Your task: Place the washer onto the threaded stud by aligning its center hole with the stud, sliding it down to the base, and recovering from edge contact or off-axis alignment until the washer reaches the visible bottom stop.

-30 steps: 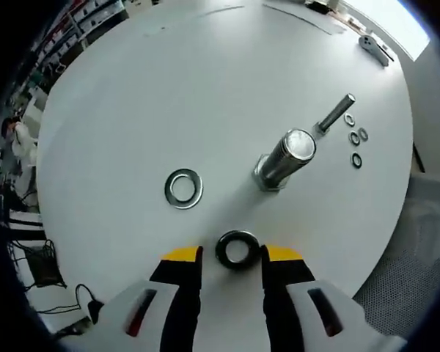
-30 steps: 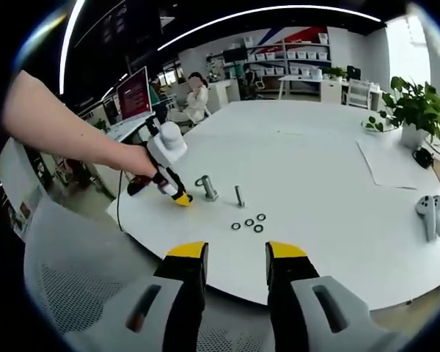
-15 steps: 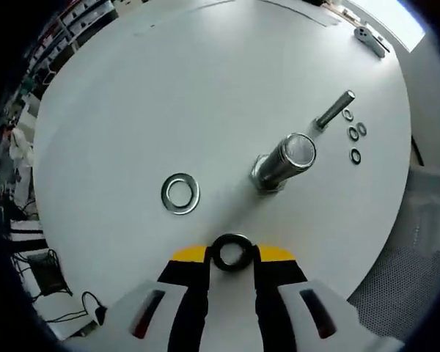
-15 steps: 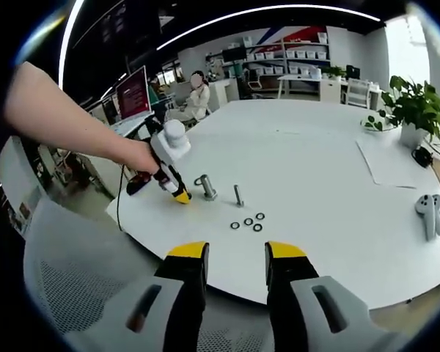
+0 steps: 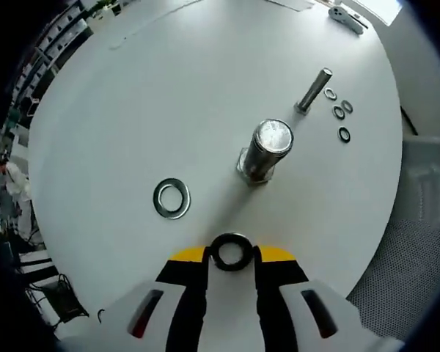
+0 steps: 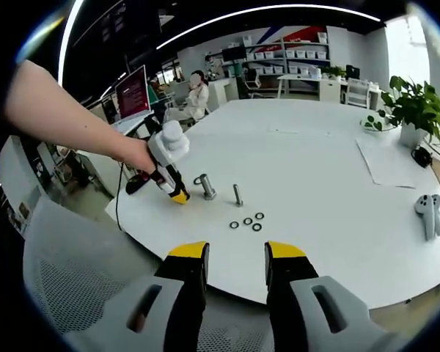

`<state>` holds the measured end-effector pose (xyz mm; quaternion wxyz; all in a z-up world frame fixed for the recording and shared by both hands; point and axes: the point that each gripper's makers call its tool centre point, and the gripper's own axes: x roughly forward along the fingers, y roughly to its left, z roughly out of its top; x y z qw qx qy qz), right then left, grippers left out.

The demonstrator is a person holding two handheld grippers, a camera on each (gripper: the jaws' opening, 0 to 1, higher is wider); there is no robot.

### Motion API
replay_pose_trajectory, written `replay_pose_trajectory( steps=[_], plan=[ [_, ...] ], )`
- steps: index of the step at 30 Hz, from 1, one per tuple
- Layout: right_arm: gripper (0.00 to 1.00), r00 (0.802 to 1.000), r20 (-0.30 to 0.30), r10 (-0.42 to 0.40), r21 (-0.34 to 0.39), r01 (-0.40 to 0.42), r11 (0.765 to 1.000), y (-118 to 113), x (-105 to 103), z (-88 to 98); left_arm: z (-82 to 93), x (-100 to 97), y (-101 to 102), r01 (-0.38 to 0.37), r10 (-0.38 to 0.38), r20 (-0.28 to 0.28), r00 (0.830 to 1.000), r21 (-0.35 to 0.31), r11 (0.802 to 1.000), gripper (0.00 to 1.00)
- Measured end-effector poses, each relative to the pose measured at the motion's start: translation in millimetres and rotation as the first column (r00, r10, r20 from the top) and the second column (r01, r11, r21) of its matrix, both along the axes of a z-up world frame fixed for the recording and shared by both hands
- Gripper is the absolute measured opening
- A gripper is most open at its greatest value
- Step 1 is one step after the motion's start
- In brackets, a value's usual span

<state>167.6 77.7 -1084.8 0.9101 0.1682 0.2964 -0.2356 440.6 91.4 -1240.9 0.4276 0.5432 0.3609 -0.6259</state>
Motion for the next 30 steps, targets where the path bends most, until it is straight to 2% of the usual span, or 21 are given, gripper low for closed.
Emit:
replay_pose_trajectory(
  steps=[4,11,20,30],
  plan=[
    [0.33,1.0,-0.003,0.003,-0.001,-0.003,1.0,-1.1,0.8,-1.2,-0.1,-1.7,2.3,0.05,-0.05,-0.005,0.999,0.005,0.999,0.25],
    [0.33,1.0,-0.006,0.007,-0.002,-0.007,1.0,-0.1,0.0,-0.8,-1.0,-2.7,3.1,0.059,-0.059,-0.006,0.998,0.006,0.998,0.25],
    [0.33,1.0,-0.007,0.008,-0.001,-0.008,1.0,-0.2,-0.3,-1.4,-1.0,-3.2,3.4,0.06,-0.06,-0.011,0.998,0.003,0.998,0.2],
    [0.33,1.0,-0.006,0.012,0.001,-0.012,1.0,0.2,1.0,-2.2,0.0,-2.1,3.6,0.071,-0.071,-0.001,0.997,0.026,0.997,0.19]
  ],
)
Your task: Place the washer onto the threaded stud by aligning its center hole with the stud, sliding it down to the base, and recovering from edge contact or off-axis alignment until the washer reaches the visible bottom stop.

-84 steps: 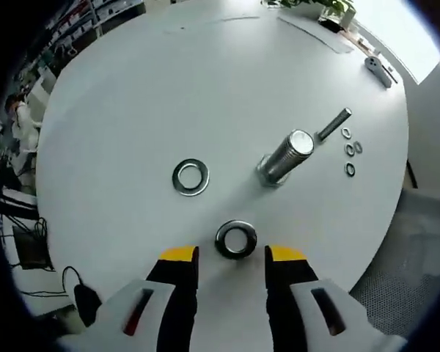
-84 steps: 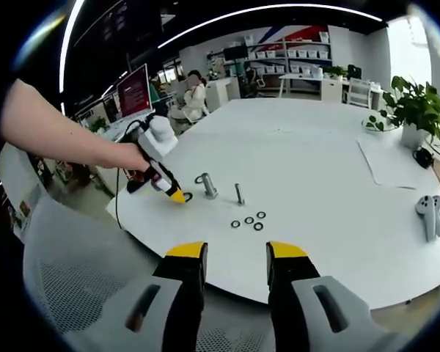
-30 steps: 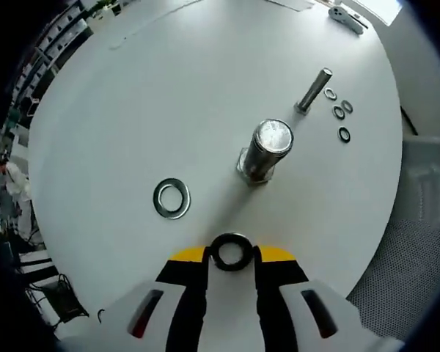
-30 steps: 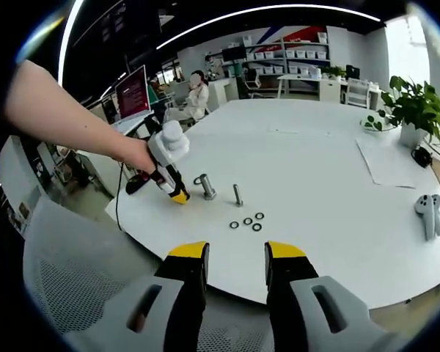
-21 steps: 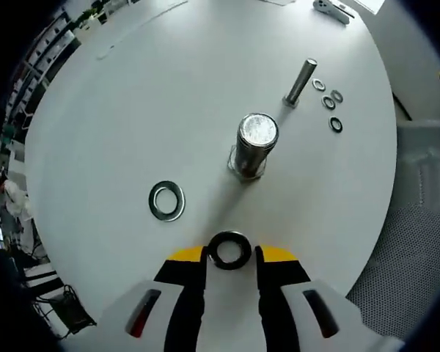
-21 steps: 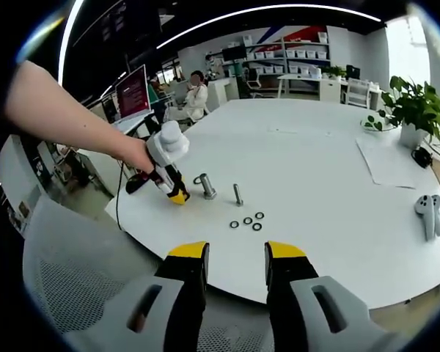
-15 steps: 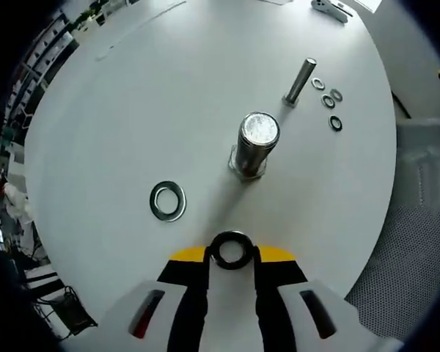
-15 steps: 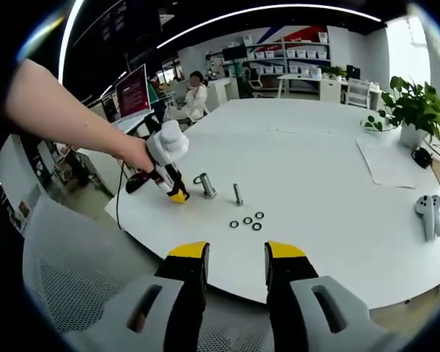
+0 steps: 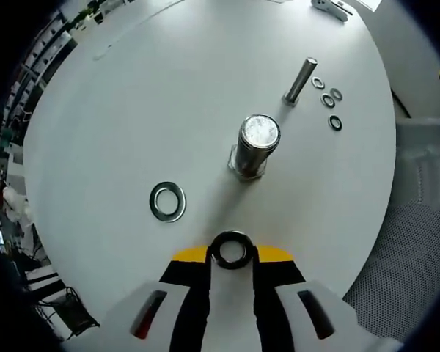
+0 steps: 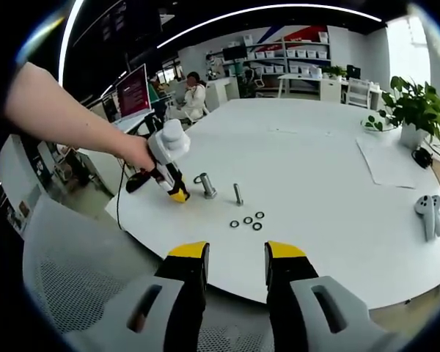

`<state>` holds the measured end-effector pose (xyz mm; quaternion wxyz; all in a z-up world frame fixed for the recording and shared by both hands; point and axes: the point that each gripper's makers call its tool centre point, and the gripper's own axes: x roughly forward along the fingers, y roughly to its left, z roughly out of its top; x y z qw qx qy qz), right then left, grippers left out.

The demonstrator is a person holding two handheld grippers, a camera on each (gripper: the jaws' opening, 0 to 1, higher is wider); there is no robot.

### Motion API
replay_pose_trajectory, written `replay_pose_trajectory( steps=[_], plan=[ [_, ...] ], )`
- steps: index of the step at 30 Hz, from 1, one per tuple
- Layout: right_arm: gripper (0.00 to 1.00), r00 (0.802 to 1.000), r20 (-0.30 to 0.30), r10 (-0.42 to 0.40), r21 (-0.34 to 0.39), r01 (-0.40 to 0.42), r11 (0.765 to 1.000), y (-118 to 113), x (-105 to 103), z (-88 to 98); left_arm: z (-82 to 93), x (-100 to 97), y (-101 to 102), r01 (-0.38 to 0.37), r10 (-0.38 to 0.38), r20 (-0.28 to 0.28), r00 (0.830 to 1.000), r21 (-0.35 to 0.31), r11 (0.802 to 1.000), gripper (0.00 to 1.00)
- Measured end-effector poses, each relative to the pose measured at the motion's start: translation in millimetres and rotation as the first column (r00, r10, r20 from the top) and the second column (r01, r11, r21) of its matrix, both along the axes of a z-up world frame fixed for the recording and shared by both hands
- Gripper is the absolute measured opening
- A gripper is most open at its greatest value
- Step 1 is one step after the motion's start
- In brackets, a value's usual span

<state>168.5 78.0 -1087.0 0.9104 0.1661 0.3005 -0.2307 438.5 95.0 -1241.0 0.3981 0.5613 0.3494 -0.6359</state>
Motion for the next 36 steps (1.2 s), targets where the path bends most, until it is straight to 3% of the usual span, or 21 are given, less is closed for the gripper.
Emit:
replay_pose_trajectory(
  steps=[23,34,36],
  plan=[
    [0.33,1.0,0.002,0.001,0.0,-0.001,1.0,0.1,-0.6,1.0,3.7,0.1,-3.8,0.061,-0.061,0.0,0.998,-0.001,0.998,0.19],
    [0.33,1.0,0.0,0.007,0.002,-0.007,1.0,1.4,0.4,0.3,46.0,-15.4,-14.6,0.123,-0.123,-0.026,0.992,-0.012,0.992,0.19],
    [0.33,1.0,0.001,0.006,0.002,-0.006,1.0,0.9,-0.1,0.6,42.6,-13.8,-21.2,0.138,-0.138,-0.027,0.99,-0.018,0.99,0.19]
  ],
)
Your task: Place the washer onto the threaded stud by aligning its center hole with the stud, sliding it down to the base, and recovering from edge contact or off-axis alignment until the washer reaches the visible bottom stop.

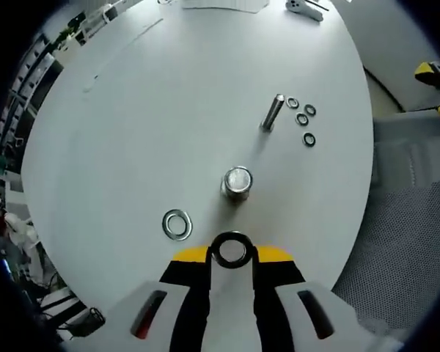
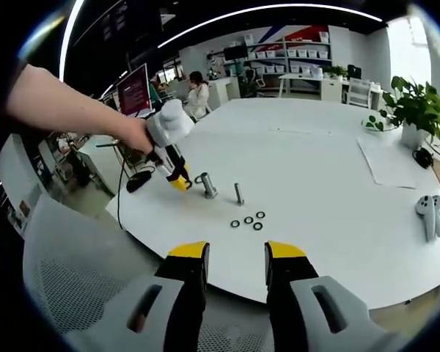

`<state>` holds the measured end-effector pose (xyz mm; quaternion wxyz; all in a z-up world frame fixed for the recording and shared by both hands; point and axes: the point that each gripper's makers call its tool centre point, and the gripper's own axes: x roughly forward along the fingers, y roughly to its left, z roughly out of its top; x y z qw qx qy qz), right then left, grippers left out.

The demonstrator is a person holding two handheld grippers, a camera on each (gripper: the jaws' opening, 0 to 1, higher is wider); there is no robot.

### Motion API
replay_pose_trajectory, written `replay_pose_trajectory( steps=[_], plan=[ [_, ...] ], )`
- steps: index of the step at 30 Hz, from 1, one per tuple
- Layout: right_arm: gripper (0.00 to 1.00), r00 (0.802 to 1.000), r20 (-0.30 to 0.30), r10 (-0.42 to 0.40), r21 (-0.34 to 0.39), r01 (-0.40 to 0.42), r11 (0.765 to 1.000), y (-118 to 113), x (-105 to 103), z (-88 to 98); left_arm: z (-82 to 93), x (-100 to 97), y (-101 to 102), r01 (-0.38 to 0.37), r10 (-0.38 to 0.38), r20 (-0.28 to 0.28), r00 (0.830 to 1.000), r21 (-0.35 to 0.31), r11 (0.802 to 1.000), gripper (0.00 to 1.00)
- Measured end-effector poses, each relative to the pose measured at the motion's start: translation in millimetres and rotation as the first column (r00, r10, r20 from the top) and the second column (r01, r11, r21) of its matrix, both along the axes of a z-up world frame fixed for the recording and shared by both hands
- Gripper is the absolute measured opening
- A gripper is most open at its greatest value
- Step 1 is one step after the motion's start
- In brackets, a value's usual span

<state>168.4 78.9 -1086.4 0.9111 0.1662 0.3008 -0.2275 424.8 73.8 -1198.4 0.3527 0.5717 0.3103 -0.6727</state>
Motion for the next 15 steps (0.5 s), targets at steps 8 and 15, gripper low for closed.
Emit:
replay_pose_trajectory(
  steps=[8,15],
  plan=[
    [0.33,1.0,-0.003,0.007,0.002,-0.007,1.0,0.3,1.4,-1.6,30.1,-5.7,-14.9,0.067,-0.067,-0.01,0.998,-0.028,0.997,0.19],
    [0.33,1.0,-0.004,0.007,0.003,-0.007,1.0,1.5,1.2,-0.5,39.8,-26.2,-26.0,0.092,-0.093,-0.028,0.995,-0.041,0.995,0.19]
  ],
)
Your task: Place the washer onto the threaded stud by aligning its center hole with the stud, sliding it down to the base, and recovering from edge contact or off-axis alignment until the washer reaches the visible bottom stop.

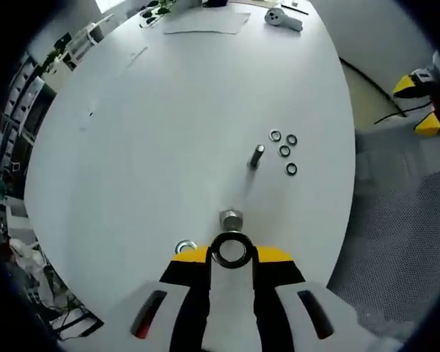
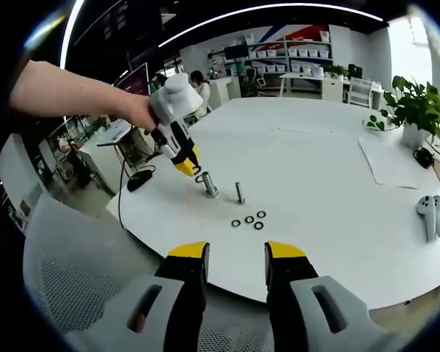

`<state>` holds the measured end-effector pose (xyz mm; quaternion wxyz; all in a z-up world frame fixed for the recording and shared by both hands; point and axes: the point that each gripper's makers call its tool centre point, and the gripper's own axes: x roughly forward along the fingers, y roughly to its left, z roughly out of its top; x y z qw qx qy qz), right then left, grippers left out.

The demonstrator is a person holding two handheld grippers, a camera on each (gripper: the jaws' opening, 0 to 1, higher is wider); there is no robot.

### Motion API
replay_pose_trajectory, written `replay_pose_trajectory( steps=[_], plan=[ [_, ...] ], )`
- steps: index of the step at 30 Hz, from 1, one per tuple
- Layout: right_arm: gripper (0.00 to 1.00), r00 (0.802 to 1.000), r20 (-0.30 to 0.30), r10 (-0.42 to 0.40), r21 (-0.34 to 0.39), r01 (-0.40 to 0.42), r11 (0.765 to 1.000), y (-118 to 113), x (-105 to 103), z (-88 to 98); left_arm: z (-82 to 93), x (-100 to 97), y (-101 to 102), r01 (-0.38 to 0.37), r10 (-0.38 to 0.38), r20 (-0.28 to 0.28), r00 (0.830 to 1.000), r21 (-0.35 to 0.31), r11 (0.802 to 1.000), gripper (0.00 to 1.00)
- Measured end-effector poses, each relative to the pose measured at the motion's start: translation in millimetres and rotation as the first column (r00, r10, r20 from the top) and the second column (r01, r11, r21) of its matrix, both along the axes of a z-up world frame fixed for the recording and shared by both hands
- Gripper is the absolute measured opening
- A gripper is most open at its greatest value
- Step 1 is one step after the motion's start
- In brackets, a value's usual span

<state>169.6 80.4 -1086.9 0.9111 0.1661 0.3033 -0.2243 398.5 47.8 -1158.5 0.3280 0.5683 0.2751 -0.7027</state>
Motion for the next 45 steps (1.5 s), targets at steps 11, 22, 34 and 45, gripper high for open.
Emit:
replay_pose_trajectory(
  steps=[11,22,34,45],
  plan=[
    [0.33,1.0,-0.002,-0.003,-0.001,0.003,1.0,-1.8,-0.7,-1.0,-6.1,-8.0,-9.0,0.041,-0.041,0.014,0.999,0.007,0.999,0.19],
    [0.32,1.0,-0.001,-0.006,0.0,0.006,1.0,-2.6,-0.9,-0.8,-17.2,-5.0,-14.3,0.07,-0.071,0.035,0.997,0.031,0.997,0.19],
    [0.32,1.0,-0.006,-0.009,-0.001,0.009,1.0,-2.8,-1.7,-1.5,-42.3,-4.6,-20.5,0.084,-0.087,0.061,0.994,0.06,0.995,0.19],
    [0.32,1.0,-0.019,-0.013,-0.001,0.013,1.0,-3.6,-3.2,-3.5,-63.2,-7.0,-18.3,0.089,-0.096,0.085,0.992,0.087,0.992,0.19]
  ],
)
